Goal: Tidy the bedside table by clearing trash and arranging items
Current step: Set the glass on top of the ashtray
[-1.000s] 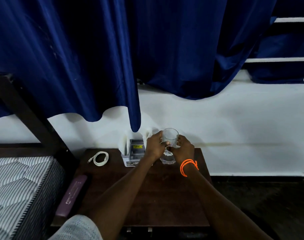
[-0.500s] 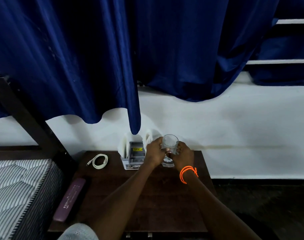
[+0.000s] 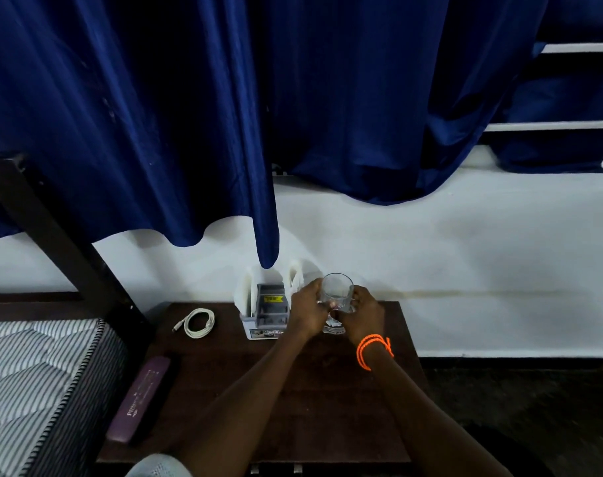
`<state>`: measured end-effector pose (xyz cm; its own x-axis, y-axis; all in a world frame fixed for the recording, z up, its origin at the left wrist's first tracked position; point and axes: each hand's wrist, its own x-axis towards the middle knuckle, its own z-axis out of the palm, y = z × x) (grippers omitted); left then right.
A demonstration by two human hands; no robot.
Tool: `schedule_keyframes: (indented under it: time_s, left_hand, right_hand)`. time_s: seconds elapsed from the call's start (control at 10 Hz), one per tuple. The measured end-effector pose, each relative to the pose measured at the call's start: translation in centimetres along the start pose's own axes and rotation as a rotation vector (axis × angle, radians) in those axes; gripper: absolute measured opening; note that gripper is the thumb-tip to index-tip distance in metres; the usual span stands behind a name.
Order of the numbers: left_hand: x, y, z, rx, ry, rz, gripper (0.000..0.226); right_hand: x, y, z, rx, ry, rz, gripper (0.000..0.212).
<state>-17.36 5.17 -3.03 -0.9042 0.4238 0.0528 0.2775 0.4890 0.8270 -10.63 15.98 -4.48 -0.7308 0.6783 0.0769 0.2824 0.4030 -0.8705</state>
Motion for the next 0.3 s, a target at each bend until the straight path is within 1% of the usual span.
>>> schedule_keyframes:
  time_s: [0.1, 0.2, 0.3]
  left_hand:
    - [-0.4, 0.7, -0.3, 0.080, 0.004, 0.004, 0.043]
    - [-0.7, 1.4, -0.6, 0.094, 0.006, -0.028, 0.056]
    - [-1.2, 2.5, -1.2, 0.081, 0.050, -0.057, 0.066]
  right_hand:
    - [-0.3, -0.5, -0.3, -0.031, -0.040, 0.008, 0.049]
    - [-0.5, -0.9, -0.9, -0.027, -0.063, -0.004, 0.050]
    - [-1.4, -2.5, -2.2, 0.034, -0.068, -0.042, 0.050]
